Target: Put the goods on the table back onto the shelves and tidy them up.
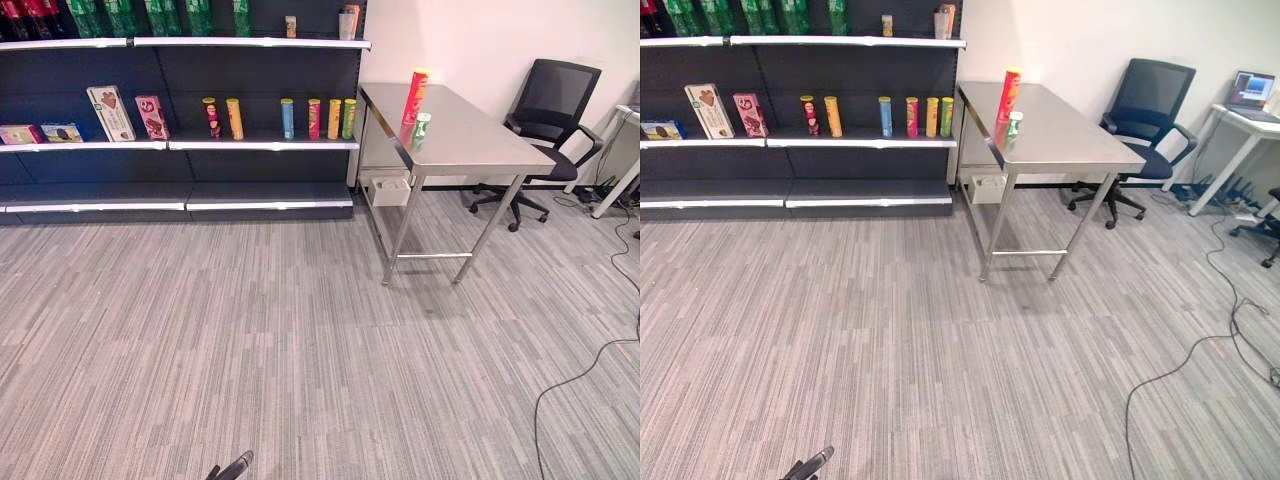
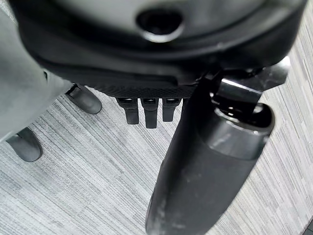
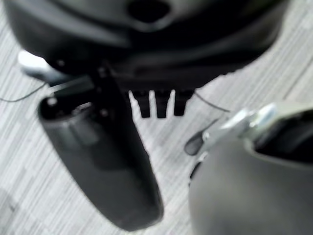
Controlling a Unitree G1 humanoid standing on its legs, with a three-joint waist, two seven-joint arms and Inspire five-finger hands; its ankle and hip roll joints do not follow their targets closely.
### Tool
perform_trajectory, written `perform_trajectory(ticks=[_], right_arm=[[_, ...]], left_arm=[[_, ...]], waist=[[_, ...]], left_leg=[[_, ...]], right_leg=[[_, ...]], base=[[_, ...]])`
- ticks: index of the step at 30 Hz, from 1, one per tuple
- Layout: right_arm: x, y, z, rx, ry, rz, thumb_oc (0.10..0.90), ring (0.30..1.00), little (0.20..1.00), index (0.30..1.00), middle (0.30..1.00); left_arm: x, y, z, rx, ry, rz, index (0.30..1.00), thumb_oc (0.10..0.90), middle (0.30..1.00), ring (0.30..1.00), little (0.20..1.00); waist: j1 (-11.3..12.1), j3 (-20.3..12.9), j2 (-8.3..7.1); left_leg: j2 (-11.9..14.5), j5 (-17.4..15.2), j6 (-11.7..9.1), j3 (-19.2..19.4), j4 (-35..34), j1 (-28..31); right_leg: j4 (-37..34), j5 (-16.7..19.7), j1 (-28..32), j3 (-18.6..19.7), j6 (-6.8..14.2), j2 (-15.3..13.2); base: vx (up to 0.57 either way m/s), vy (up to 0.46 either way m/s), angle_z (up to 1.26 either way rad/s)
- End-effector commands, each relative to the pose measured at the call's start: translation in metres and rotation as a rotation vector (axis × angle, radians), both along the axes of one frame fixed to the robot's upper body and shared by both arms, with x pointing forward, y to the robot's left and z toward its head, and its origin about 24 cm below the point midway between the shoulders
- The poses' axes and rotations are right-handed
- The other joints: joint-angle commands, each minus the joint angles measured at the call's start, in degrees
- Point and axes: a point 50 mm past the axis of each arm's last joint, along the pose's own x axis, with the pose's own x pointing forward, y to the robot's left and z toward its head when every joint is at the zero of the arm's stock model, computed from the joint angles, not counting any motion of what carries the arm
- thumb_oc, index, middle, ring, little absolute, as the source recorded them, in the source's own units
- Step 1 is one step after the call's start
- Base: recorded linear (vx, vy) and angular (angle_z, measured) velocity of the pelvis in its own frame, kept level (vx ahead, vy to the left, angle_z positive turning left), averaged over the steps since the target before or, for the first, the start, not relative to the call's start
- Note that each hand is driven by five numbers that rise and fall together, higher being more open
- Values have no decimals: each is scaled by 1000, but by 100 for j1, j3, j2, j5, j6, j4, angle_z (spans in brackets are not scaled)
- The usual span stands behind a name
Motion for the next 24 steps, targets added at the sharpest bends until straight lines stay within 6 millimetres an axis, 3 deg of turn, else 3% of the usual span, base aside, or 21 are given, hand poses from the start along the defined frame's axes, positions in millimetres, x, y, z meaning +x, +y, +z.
perform_trajectory(ticks=[1, 8, 24], right_arm=[[17, 10, 0, -13, -12, 93, 800, 900, 900, 900, 900], [19, 13, 0, -2, -11, 197, 800, 900, 900, 900, 900], [24, 9, 1, -18, -19, 277, 800, 900, 900, 900, 900]], left_arm=[[27, 3, 6, 48, -80, -70, 900, 800, 900, 900, 900], [22, -12, 2, -5, -61, -138, 900, 800, 900, 900, 900], [20, -14, 2, -10, -56, -189, 900, 800, 900, 900, 900]], waist=[[-76, -111, -224], [-80, -101, -217], [-67, -119, -200]], left_leg=[[-113, -67, -71, 115, -241, 203], [-115, -70, -61, 122, -241, 226], [-129, -72, -52, 47, -241, 217]], right_leg=[[-530, 574, 337, -134, 599, -446], [-531, 563, 361, -125, 586, -431], [-528, 543, 372, -180, 585, -428]], base=[[0, 0, 0], [0, 0, 0], [2, 0, 0]])
